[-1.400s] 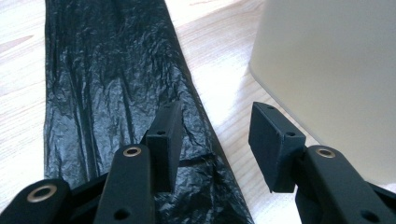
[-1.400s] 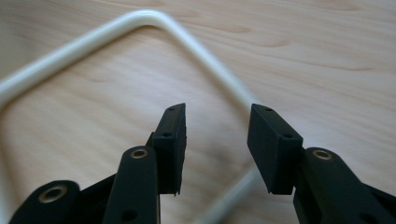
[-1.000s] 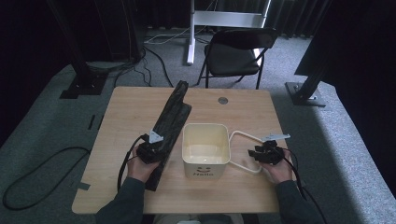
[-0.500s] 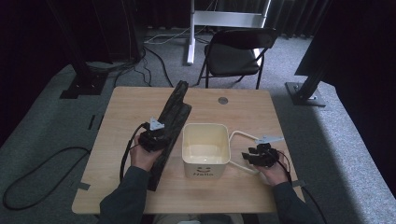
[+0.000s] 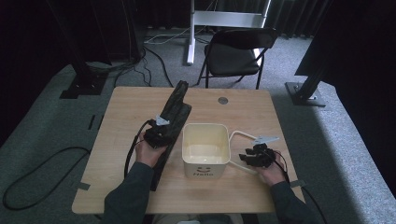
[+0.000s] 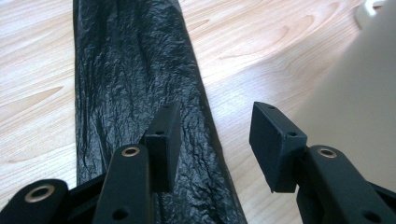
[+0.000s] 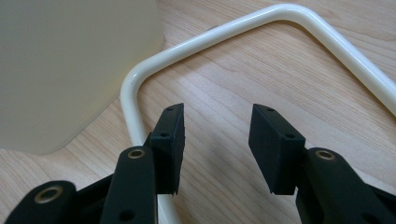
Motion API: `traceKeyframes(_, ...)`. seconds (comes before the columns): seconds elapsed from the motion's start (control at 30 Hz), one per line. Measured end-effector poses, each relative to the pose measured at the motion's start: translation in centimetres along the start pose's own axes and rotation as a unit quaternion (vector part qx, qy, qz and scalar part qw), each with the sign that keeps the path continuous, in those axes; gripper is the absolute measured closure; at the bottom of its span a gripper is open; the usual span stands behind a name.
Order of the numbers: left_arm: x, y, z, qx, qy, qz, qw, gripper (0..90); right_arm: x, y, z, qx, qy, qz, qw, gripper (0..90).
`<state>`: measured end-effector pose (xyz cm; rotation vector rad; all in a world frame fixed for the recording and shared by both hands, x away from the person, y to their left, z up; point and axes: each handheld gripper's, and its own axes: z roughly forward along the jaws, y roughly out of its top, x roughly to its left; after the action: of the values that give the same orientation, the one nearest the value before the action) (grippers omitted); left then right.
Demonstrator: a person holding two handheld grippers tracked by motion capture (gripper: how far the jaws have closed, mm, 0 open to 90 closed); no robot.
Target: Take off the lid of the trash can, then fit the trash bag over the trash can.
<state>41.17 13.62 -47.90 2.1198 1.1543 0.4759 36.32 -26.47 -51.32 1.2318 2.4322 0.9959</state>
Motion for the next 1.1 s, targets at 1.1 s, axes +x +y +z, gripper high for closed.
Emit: traceKeyframes(1.1,0.5,-1.5,4.4,0.088,0.012,-0.006,0.9960,44.4,0.5,0.3,0.4,0.000,0.016,-0.004,0.9999,54.5)
